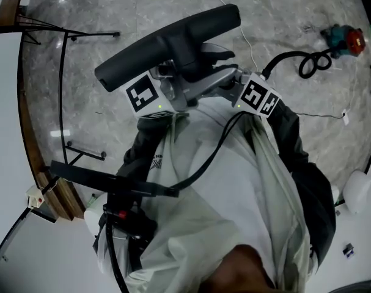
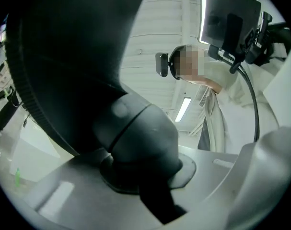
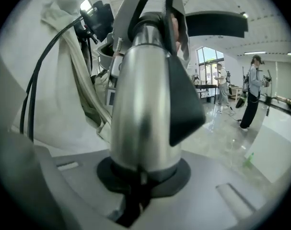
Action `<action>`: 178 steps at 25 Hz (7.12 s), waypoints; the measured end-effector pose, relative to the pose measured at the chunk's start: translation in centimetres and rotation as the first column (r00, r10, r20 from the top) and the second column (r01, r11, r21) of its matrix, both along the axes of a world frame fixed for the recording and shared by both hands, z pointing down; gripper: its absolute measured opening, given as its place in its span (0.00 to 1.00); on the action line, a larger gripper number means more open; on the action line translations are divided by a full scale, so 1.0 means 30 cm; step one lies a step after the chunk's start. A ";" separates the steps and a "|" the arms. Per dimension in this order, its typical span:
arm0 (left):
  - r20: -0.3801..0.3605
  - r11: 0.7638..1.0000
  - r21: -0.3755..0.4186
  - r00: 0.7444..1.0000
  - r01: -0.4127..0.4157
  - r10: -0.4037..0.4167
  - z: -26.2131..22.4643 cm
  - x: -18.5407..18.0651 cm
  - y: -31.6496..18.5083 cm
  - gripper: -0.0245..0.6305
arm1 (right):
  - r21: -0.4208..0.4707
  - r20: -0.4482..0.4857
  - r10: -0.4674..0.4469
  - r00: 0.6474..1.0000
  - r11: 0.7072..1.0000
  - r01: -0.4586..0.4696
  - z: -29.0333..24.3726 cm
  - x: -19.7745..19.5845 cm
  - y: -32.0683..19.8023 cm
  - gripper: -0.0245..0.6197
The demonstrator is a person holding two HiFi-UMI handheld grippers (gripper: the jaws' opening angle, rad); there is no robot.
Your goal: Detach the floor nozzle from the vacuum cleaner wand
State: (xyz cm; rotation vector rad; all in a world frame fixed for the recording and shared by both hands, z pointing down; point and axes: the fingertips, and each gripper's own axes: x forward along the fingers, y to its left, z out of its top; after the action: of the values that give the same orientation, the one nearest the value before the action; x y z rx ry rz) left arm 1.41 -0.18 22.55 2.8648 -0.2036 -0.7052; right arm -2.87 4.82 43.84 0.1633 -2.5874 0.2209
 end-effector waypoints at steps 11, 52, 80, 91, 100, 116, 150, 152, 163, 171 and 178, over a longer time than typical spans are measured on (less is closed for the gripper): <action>0.107 0.951 -0.226 0.976 0.210 -0.190 0.076 -0.003 -0.144 0.15 | 0.143 -0.065 0.444 0.894 0.890 -0.432 0.036 0.036 -0.131 0.10; -0.339 0.992 -0.020 0.934 -0.124 0.110 -0.108 -0.239 -0.067 0.15 | 0.052 -0.268 0.162 0.950 0.987 -0.153 -0.105 -0.049 -0.090 0.10; 0.047 0.905 -0.309 0.955 0.291 -0.291 0.071 0.031 -0.193 0.16 | 0.198 -0.133 0.484 0.865 0.868 -0.455 0.012 0.137 -0.163 0.10; -0.021 0.993 -0.114 0.999 -0.026 0.024 0.017 0.104 -0.069 0.16 | 0.022 -0.026 0.180 0.983 0.984 -0.179 -0.013 0.102 -0.072 0.11; 0.079 0.892 -0.305 0.943 0.333 -0.324 0.082 0.008 -0.235 0.15 | 0.205 -0.099 0.497 0.862 0.858 -0.471 0.012 0.101 -0.211 0.11; 0.006 0.966 -0.212 0.989 0.148 -0.150 0.053 0.012 -0.165 0.15 | 0.128 -0.090 0.355 0.931 0.931 -0.343 0.015 0.066 -0.158 0.11; 0.015 0.996 -0.051 0.997 0.074 -0.073 -0.052 -0.034 -0.122 0.15 | 0.194 -0.066 0.399 0.915 0.904 -0.381 -0.060 0.011 -0.184 0.11; 0.043 0.982 -0.101 0.987 0.158 -0.154 -0.035 -0.046 -0.162 0.15 | 0.219 -0.095 0.476 0.874 0.867 -0.448 -0.048 0.024 -0.202 0.11; 0.010 0.990 -0.011 0.990 -0.143 0.143 -0.063 0.069 0.004 0.15 | 0.192 -0.019 0.287 0.958 0.941 -0.278 -0.066 0.087 -0.105 0.11; -0.006 0.954 -0.089 0.957 0.288 -0.289 -0.078 -0.051 -0.195 0.15 | 0.228 -0.082 0.499 0.863 0.852 -0.471 -0.013 0.116 -0.174 0.11; 0.133 0.898 -0.059 0.895 0.436 -0.426 0.003 -0.231 -0.255 0.15 | 0.235 -0.009 0.473 0.881 0.857 -0.458 -0.033 0.224 -0.200 0.11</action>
State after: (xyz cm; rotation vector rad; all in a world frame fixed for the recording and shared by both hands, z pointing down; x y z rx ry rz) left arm -5.51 -7.84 22.63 2.7986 -0.8881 -0.5752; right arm 3.85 -1.17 42.86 0.8745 -2.4598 0.0870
